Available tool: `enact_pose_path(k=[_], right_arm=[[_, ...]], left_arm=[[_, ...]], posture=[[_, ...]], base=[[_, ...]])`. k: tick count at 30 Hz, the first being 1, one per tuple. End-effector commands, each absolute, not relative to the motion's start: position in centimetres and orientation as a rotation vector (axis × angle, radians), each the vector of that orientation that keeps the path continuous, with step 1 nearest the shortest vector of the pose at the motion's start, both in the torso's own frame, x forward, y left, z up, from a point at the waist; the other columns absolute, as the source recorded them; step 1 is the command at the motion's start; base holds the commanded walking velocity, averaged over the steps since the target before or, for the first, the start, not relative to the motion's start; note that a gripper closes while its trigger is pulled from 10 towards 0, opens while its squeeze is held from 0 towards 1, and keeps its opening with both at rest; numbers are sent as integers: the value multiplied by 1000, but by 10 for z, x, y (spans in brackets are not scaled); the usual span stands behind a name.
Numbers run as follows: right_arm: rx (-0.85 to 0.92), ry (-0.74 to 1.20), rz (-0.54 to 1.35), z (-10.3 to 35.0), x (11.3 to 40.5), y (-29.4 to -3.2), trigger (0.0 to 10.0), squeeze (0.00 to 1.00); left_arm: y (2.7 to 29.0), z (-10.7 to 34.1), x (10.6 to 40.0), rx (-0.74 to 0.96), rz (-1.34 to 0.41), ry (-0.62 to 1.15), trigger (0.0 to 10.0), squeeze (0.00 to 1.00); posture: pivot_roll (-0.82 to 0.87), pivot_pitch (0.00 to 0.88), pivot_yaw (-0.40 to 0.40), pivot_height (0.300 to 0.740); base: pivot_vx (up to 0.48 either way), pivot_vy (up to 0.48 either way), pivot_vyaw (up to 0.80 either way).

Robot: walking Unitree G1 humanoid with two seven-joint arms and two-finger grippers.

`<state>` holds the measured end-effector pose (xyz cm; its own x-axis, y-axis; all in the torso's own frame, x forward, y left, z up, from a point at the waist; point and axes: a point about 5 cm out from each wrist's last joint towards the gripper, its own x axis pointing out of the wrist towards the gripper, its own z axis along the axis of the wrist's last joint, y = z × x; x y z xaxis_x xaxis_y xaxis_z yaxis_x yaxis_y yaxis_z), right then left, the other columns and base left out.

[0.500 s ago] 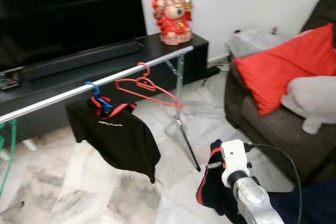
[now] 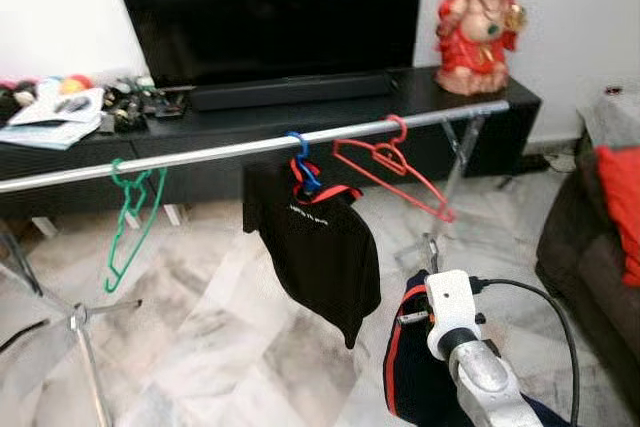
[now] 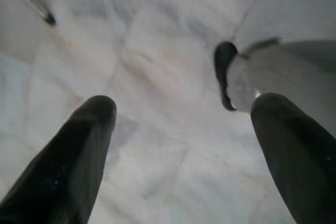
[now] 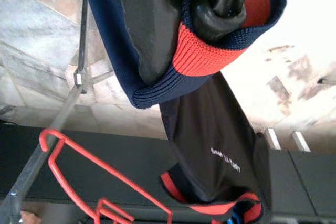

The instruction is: Hang hanger

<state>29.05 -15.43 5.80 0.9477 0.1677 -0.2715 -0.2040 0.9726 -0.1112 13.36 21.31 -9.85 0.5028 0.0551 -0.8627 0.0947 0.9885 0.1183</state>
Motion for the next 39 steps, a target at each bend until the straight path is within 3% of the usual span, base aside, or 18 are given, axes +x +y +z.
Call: enact_pose_path(k=[1,9,15,24,34,36,38,39], right_arm=[[-100,238,212,62,293,-147,10000,0],[-62,320,311,52,288,-137,10000,0],[-295,426,393,33,280,-143,10000,0],[-169,384,269,41,288,-152,10000,0],[22,439,-3,23,280,-174,10000,0],[47,434,-52,20,277,-179,10000,0],[53,426,-61,19,275,-179,10000,0],[55,422,-64,18,274,-179,10000,0]], left_arm=[[216,-97,135,170,-20,1042,10000,0],[216,-97,136,172,-19,1043,10000,0],[216,-97,137,172,-18,1042,10000,0],[216,-97,137,175,-15,1039,10000,0],[218,-91,142,168,81,911,10000,0],[216,-73,181,211,96,756,10000,0],[220,-66,191,246,121,712,10000,0],[222,-64,192,183,129,689,10000,0]], posture=[[-84,28,59,740],[-81,34,56,740],[-84,38,56,740],[-83,42,55,740],[-74,44,53,740],[-71,44,53,740],[-70,44,58,740],[-70,44,58,740]], base=[[0,0,0],[0,0,0],[0,0,0],[0,0,0],[0,0,0],[0,0,0],[0,0,0],[0,0,0]])
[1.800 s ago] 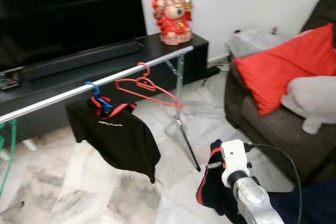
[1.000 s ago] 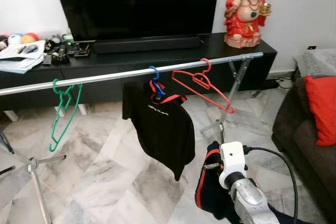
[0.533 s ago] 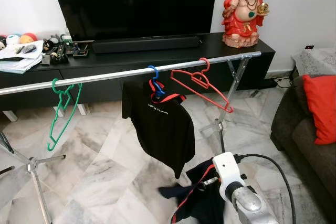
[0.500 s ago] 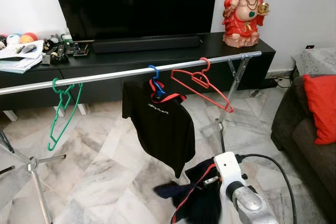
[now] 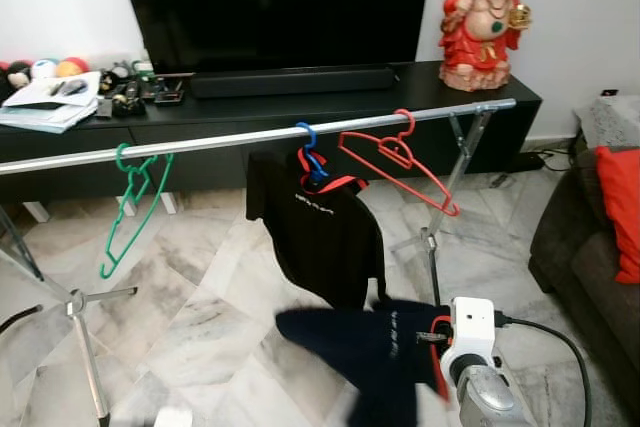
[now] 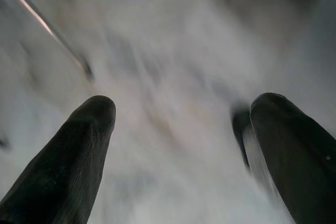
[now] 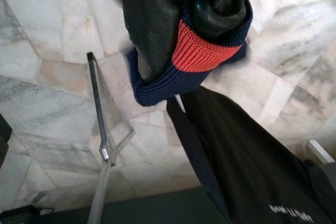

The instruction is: Hang hanger

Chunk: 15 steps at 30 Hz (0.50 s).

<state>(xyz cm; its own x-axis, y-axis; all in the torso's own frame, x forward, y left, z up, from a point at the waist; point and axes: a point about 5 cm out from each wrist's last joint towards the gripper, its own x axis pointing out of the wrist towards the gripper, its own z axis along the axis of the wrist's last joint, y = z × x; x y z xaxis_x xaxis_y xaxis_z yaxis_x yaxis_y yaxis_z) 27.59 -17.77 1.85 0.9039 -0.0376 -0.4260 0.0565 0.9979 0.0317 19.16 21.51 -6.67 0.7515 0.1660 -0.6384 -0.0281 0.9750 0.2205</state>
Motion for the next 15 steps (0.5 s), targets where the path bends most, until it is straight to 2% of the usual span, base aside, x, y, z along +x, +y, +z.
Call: enact_pose_path(k=[1,7,15], right_arm=[[56,426,-66,16,273,-178,10000,0],[62,428,-71,10,268,-177,10000,0],[88,336,-135,19,260,-184,10000,0]], left_arm=[[225,-60,196,181,126,656,10000,0],[229,-28,218,162,140,398,10000,0],[224,5,226,148,133,205,10000,0]], posture=[[-72,44,60,740],[-60,44,57,740],[-62,29,54,740]], base=[[0,0,0],[0,0,0],[0,0,0]])
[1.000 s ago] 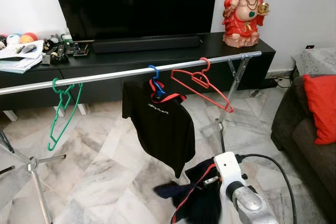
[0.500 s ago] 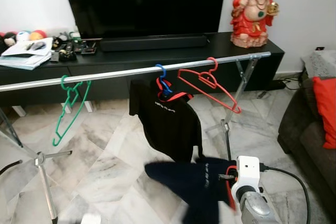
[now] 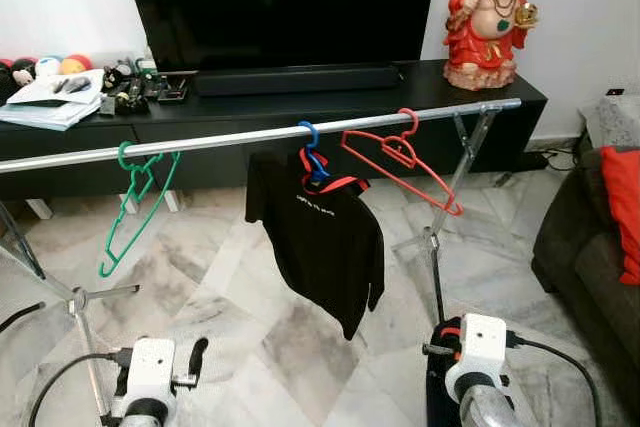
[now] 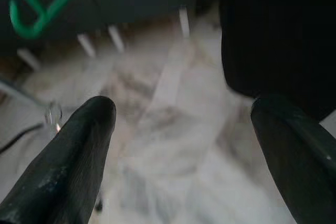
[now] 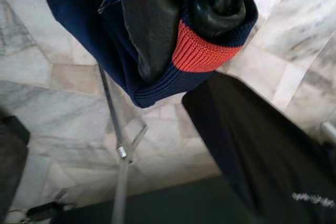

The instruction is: Hang hanger

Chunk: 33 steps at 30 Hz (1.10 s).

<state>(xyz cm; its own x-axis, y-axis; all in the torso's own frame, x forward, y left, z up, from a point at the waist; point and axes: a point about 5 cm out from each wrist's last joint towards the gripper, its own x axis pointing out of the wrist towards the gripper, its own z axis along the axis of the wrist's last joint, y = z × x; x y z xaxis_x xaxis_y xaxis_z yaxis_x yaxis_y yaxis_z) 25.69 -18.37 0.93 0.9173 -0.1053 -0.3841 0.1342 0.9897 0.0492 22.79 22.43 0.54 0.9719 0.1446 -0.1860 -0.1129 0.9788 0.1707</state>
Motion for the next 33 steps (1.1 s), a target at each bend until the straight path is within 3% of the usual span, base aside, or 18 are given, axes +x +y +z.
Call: enact_pose_path(k=[1,19,26,33], right_arm=[[97,320,-140,20,259,-185,10000,0],[112,254,-108,28,266,-179,10000,0],[42,248,-61,26,264,-175,10000,0],[41,307,-41,13,261,-171,10000,0]], left_arm=[[223,10,225,144,130,185,10000,0],[209,33,236,141,51,144,10000,0],[206,36,233,133,26,146,10000,0],[204,38,234,127,8,150,10000,0]], posture=[[-65,23,56,740],[-59,0,57,740],[-56,0,66,740],[-63,0,78,740]], base=[[0,0,0],[0,0,0],[0,0,-85],[0,0,114]])
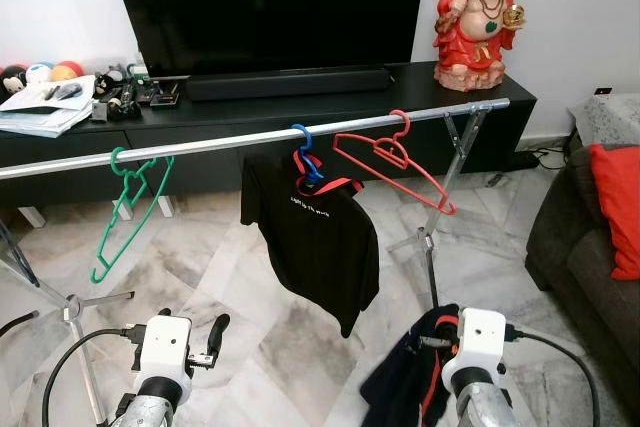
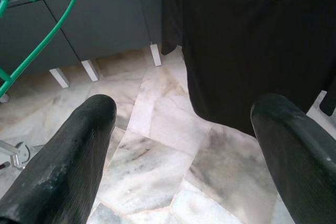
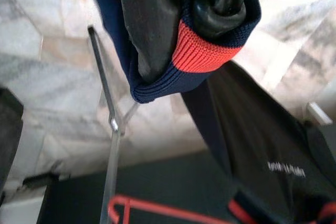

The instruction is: Hang hanger

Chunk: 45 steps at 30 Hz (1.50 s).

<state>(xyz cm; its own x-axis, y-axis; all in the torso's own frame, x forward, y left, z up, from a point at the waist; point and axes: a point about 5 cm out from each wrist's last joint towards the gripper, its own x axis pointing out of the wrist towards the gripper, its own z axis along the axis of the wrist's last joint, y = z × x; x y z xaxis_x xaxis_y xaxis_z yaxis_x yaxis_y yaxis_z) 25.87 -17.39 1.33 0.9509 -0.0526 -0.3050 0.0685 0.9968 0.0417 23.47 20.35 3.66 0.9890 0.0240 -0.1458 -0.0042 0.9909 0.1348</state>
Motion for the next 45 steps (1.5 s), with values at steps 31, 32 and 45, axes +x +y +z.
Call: enact_pose_path(k=[31,32,45], right_arm=[[-84,397,159,-4,263,-160,10000,0],[-72,411,138,-6,263,-162,10000,0],[-12,439,38,-12,261,-172,10000,0]], left_arm=[[203,47,242,100,36,142,10000,0],[201,46,242,86,15,151,10000,0],[186,49,244,81,-91,144,10000,0]], posture=[[-36,9,55,740],[-31,10,50,740],[-27,26,44,740]], base=[[0,0,688],[0,0,0],[0,0,0]])
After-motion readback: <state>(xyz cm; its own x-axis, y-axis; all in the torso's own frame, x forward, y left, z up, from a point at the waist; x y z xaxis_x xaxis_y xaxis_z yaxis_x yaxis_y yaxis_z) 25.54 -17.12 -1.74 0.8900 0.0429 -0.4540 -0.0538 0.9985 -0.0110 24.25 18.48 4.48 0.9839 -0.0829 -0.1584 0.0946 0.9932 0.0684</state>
